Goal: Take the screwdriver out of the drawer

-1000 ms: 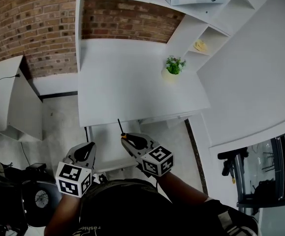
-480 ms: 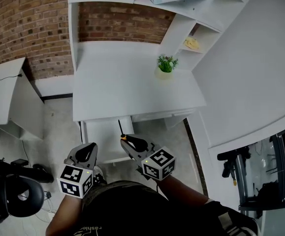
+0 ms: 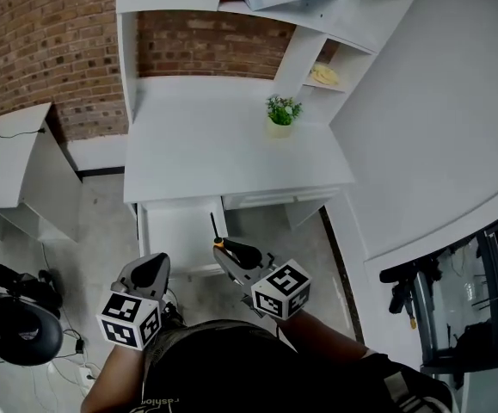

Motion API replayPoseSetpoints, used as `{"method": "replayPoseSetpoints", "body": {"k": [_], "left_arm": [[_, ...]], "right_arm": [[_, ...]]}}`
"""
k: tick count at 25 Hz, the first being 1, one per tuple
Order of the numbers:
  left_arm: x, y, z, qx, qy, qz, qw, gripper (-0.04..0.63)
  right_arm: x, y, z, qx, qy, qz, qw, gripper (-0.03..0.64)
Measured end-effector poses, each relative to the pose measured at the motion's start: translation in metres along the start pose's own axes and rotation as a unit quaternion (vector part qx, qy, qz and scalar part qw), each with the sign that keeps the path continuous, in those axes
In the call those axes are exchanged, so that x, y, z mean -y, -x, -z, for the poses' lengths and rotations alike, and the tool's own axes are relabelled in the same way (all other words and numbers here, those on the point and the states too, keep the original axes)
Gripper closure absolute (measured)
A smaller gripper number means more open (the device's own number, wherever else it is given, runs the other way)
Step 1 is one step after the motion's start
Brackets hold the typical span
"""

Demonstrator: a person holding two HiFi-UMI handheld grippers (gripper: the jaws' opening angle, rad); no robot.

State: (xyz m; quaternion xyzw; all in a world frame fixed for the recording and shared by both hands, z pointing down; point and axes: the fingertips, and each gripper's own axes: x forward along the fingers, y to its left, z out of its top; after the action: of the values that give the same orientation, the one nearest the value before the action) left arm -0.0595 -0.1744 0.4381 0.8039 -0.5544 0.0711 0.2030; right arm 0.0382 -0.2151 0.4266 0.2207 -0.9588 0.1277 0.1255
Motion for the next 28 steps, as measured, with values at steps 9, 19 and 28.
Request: {"method": "replayPoseSetpoints", "body": {"k": [9,19,28], "left_arm": [[0.045,0.02,0.012,0.011,-0.005,-0.019,0.9998,0.577],[0.072,0.041,0.015,0.019,0.019,-0.03,0.9992,0.577],[0.079,0.044,0.011,0.011,-0.002,-0.016,0.9998,0.577]], "right_arm": [[-0.009,0.049,0.01,0.019,-0.006,-0.006,1.0,0.54],[-0.018,0.085,0.012,0.031,-0.014,-0.013,0.999,0.541],[-0.026,0.091,0.007,0.041,-0.011,0.002,0.999,0.543]]}}
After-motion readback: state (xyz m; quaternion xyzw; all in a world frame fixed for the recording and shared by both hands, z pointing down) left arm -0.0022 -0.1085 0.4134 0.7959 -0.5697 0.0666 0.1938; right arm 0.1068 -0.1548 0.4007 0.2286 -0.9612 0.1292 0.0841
